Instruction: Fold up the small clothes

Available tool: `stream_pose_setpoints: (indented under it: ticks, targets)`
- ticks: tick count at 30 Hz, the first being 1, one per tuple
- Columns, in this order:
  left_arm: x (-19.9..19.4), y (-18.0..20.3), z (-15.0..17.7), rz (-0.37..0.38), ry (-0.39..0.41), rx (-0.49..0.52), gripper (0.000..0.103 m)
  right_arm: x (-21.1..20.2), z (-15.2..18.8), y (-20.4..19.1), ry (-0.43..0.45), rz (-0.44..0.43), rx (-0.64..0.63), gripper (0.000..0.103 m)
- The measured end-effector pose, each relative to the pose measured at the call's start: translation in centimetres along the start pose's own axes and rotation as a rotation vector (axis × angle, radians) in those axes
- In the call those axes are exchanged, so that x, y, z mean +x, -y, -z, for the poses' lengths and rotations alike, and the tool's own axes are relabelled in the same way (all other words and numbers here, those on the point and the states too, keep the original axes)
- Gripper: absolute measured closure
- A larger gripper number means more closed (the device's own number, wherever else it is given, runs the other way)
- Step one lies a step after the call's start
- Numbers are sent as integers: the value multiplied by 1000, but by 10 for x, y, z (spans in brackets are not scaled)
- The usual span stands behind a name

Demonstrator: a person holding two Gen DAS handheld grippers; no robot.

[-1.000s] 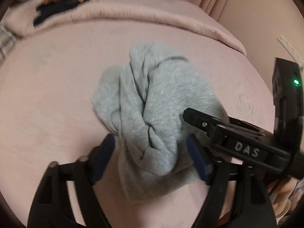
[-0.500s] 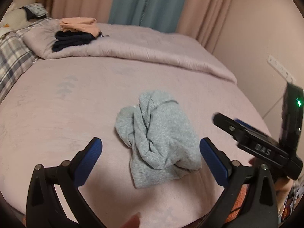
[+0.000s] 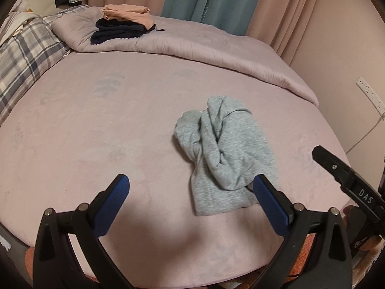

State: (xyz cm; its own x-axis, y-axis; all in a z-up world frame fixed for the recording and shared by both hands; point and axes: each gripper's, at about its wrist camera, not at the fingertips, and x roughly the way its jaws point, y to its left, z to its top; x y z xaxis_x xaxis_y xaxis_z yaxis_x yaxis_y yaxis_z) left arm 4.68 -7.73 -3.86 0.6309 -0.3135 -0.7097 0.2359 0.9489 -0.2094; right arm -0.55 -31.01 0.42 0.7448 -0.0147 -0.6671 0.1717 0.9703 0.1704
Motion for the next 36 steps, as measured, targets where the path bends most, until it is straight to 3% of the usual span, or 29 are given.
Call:
stream_pose_setpoints:
  ticks: [15, 36]
  targets:
    - [2, -10, 8, -27, -11, -41, 0, 1, 7, -6, -10, 11, 10, 7]
    - [-2, 0, 19, -31, -17, -3, 1, 1, 11, -8, -17, 27, 20, 7]
